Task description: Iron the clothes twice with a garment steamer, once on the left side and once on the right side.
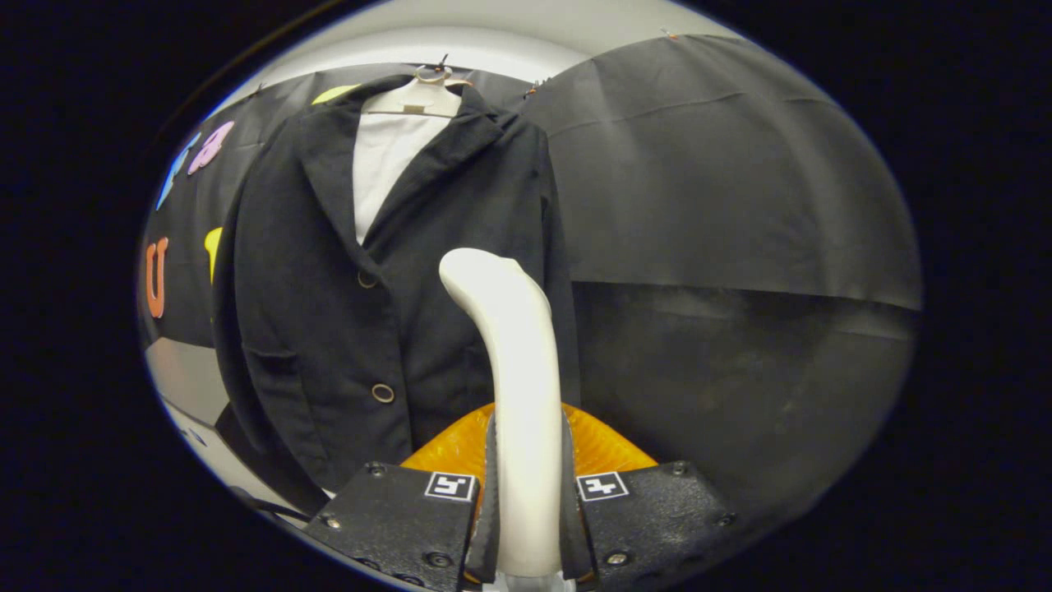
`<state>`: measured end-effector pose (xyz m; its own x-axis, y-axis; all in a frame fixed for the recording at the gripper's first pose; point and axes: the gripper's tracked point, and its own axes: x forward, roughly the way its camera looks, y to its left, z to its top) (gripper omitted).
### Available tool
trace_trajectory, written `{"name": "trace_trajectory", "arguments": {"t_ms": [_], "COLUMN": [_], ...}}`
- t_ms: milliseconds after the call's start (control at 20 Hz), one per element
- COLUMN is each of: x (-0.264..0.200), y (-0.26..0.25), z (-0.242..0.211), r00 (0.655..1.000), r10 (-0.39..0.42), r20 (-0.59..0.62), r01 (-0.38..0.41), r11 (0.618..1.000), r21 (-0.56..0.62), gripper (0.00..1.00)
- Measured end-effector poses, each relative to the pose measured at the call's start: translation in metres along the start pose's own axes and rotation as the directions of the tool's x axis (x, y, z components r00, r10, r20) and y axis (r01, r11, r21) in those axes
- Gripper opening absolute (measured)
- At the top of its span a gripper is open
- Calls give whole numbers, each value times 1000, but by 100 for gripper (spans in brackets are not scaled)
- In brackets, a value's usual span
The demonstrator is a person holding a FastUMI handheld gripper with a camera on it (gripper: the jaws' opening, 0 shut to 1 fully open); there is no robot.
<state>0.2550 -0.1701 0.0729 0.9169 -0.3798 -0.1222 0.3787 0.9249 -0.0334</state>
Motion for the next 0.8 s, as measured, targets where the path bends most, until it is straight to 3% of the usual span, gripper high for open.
{"name": "trace_trajectory", "arguments": {"t_ms": [800], "x": [-8], "y": [-2], "z": [-99], "r00": [984], "r10": [-47], "r20": [-171], "r01": [44], "r11": [999], "r21": [-24], "gripper": [32]}}
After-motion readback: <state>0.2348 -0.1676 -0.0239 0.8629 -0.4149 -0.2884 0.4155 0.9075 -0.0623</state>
